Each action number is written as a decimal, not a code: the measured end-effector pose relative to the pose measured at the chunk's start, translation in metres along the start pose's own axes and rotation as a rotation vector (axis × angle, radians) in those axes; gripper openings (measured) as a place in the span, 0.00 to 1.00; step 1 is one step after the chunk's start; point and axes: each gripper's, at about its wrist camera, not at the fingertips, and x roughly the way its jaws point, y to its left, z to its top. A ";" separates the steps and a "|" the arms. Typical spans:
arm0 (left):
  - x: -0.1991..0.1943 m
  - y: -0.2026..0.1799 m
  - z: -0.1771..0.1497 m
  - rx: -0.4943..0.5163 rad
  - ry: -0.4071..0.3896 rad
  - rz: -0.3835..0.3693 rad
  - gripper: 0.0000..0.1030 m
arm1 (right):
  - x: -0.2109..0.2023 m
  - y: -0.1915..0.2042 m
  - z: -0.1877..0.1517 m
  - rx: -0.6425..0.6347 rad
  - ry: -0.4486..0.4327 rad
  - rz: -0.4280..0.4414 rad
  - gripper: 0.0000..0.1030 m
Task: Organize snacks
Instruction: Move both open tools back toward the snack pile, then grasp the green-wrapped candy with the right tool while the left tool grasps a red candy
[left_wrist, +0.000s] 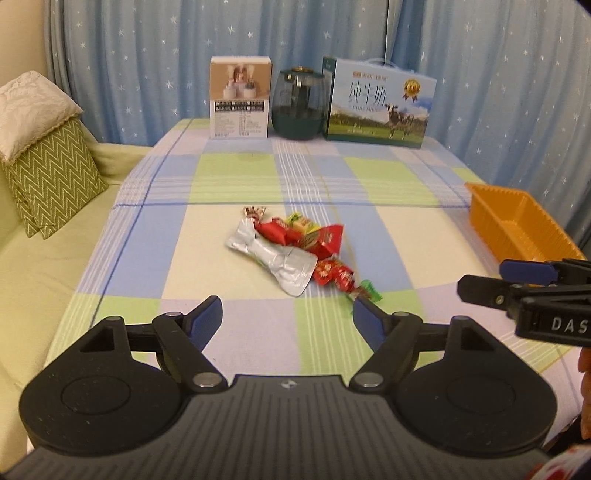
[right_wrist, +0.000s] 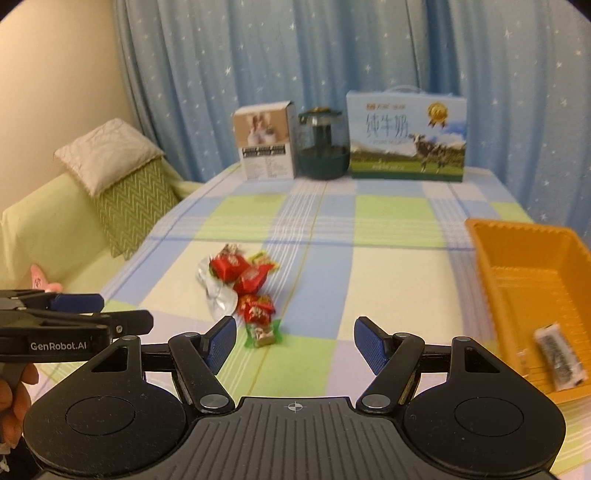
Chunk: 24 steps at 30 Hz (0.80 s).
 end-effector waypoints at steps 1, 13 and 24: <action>0.007 0.002 -0.002 0.002 0.006 -0.001 0.73 | 0.007 0.000 -0.003 -0.004 0.003 0.005 0.69; 0.059 0.025 -0.008 -0.037 0.060 0.039 0.73 | 0.077 0.008 -0.021 -0.039 0.041 0.052 0.69; 0.083 0.034 -0.006 -0.082 0.096 0.025 0.73 | 0.116 0.021 -0.025 -0.134 0.063 0.047 0.57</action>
